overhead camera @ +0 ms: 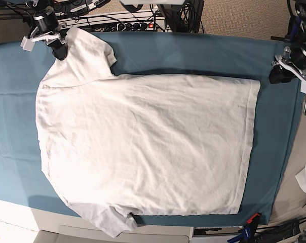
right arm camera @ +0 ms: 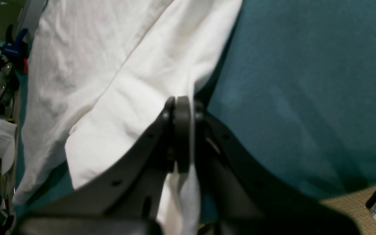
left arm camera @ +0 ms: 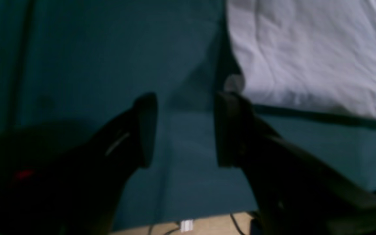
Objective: Fold the T-shirt properly
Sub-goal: 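Grasp the shirt shoulders with both grippers and pull them toward the robot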
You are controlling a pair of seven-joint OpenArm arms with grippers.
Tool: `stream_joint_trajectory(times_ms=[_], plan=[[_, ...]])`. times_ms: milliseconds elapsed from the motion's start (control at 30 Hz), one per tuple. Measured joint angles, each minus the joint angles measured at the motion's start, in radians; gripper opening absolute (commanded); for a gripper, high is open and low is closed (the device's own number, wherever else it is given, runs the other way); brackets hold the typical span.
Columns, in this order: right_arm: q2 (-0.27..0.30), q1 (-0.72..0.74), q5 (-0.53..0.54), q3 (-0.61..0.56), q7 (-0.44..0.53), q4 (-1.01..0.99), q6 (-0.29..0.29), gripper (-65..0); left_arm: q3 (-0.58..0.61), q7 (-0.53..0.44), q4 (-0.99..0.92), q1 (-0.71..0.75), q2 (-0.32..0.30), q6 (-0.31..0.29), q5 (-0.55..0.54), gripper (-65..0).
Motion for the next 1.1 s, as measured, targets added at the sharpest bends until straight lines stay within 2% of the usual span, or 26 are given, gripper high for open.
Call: stream_joint_trajectory(times_ms=[167, 400, 733, 767, 800, 900, 1067, 1100], plan=[[0.0, 0.0, 0.0, 0.0, 0.0, 0.0, 0.0, -65.0, 0.043, 0.001, -0.021, -0.019, -0.003, -0.004, -0.045, -35.8], [0.0, 0.0, 0.0, 0.0, 0.0, 0.0, 0.0, -65.0, 0.204, 0.018, -0.023, -0.09, 0.012, -0.004, -0.011, -35.8], [0.0, 0.0, 0.0, 0.0, 0.0, 0.0, 0.0, -65.0, 0.237, 0.016, -0.022, -0.13, 0.023, -0.003, 0.033, -35.8], [0.0, 0.0, 0.0, 0.0, 0.0, 0.0, 0.0, -65.0, 0.237, 0.01, -0.022, -0.13, 0.023, -0.002, 0.039, -36.8], [0.0, 0.0, 0.0, 0.0, 0.0, 0.0, 0.0, -65.0, 0.237, 0.002, -0.022, -0.13, 0.023, 0.01, 0.042, -41.4], [0.0, 0.0, 0.0, 0.0, 0.0, 0.0, 0.0, -65.0, 0.237, -0.016, -0.022, -0.13, 0.023, 0.035, 0.062, -65.0], [0.0, 0.0, 0.0, 0.0, 0.0, 0.0, 0.001, -65.0, 0.238, -0.038, -0.022, -0.13, 0.023, 0.042, 0.091, -65.0], [0.0, 0.0, -0.002, 0.0, -0.001, 0.0, 0.019, -65.0, 0.238, -0.038, -0.022, -0.128, 0.023, 0.041, 0.099, -65.0]])
